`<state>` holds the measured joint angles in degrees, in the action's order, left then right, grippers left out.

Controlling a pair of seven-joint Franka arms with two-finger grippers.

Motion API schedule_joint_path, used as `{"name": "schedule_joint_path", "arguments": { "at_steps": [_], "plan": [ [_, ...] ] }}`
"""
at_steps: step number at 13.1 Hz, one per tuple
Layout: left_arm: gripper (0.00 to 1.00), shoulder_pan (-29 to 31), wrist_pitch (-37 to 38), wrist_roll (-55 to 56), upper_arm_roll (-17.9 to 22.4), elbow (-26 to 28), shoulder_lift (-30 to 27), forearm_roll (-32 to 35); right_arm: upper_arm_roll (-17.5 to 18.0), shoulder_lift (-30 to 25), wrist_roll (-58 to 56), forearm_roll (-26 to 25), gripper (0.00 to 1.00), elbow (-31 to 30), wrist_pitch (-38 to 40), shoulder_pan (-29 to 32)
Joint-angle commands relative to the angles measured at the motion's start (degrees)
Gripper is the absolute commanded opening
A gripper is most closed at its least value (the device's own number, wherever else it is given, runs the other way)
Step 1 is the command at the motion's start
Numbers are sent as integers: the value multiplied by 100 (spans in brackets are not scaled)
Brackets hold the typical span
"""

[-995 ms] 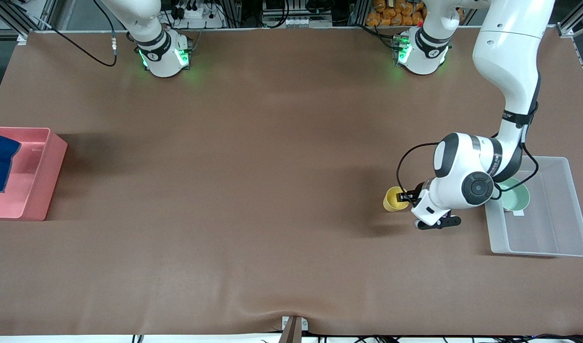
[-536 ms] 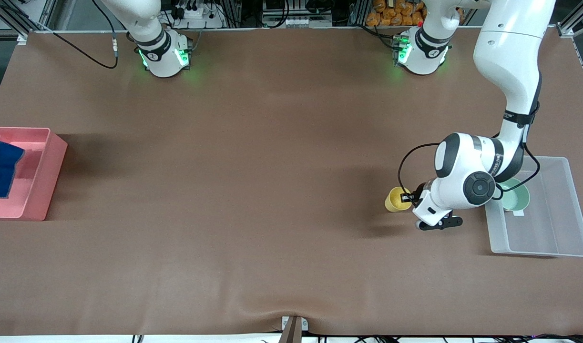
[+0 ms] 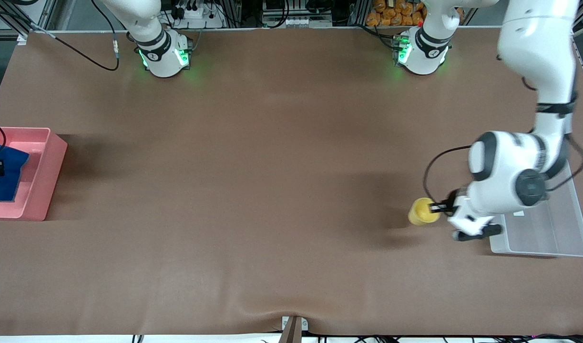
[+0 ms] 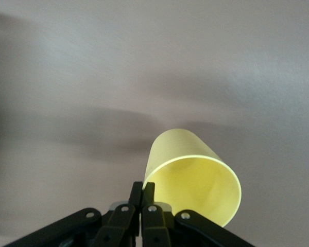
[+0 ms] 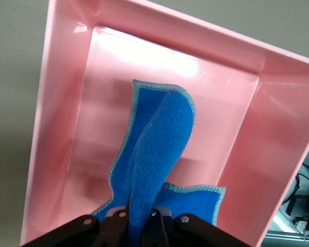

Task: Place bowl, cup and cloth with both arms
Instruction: 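Carry the cup into the clear bin and open the left gripper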

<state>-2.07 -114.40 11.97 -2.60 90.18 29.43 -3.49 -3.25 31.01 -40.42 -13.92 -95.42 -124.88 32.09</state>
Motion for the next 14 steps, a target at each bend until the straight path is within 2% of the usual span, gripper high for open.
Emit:
{"name": "schedule_joint_path", "arguments": {
  "at_steps": [1,4,6,8,14],
  "plan": [
    [0,618,707,-877,31,-622,-122,172,79,169,-150,100,0,129,-28,96],
    [0,1409,867,-1879,58,-1114,-78,357,79,274,-159,127,0,147,-45,87],
    [0,1744,814,-2512,189,-1527,158,366,96,336,-159,127,0,147,-124,87],
    [0,1815,614,-3303,540,-1565,360,366,105,415,-211,127,0,155,-194,113],
    [0,1868,-179,-3438,585,-1503,1090,51,96,722,-589,118,1,164,-1124,210]
  ]
}}
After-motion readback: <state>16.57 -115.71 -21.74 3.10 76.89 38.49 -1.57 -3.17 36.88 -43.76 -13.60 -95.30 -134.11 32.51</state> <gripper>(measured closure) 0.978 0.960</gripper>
